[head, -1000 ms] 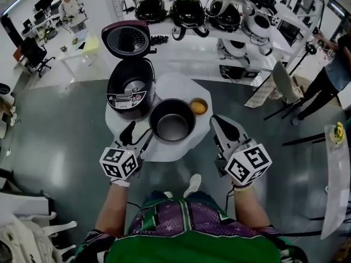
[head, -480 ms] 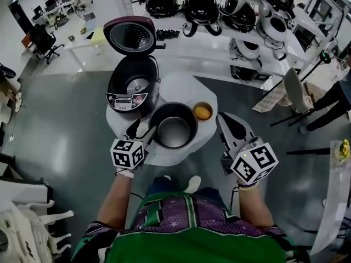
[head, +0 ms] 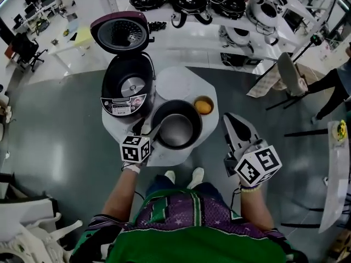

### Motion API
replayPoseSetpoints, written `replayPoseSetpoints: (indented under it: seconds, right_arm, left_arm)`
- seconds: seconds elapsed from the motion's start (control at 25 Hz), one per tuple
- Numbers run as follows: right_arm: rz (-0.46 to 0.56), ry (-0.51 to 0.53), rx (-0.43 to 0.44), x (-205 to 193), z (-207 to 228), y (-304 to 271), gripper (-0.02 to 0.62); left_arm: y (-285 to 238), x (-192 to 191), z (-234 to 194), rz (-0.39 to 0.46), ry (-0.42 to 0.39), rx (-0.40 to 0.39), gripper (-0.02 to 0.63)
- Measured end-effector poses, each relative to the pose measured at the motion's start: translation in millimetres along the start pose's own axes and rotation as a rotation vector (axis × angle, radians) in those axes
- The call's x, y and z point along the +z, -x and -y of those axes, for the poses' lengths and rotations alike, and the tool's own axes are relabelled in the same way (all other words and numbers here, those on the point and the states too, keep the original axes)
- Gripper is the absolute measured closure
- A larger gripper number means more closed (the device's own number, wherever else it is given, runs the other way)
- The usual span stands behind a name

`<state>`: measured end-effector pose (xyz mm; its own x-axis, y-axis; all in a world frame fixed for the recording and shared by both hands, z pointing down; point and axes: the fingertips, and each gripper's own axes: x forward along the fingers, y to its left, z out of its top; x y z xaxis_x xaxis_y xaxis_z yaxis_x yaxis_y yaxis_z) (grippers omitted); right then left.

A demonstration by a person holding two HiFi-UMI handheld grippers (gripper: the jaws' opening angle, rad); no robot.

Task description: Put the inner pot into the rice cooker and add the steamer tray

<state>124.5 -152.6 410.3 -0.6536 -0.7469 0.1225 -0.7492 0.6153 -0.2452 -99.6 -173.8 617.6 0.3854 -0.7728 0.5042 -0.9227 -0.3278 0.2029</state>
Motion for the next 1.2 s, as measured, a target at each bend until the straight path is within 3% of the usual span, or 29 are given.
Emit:
replayPoseSetpoints:
  seconds: [0.16, 0.44, 1.2]
  right_arm:
    - [-0.005, -0.018, -0.065, -13, -1, 5, 0.589]
    - [-0.030, -0.038, -0.178, -31, -3, 23, 0.589]
    - [-0.053, -0.033, -0.295, -47, -4, 50, 0.589]
  left_arm:
    - [-16, -15, -10, -0.051, -0.054, -0.005, 0.293]
    - [-44, -37, -23, -0.139, -0.047, -0.042, 0.293]
    - [-86, -68, -35, -0.259, -0.026, -0.067, 0.324]
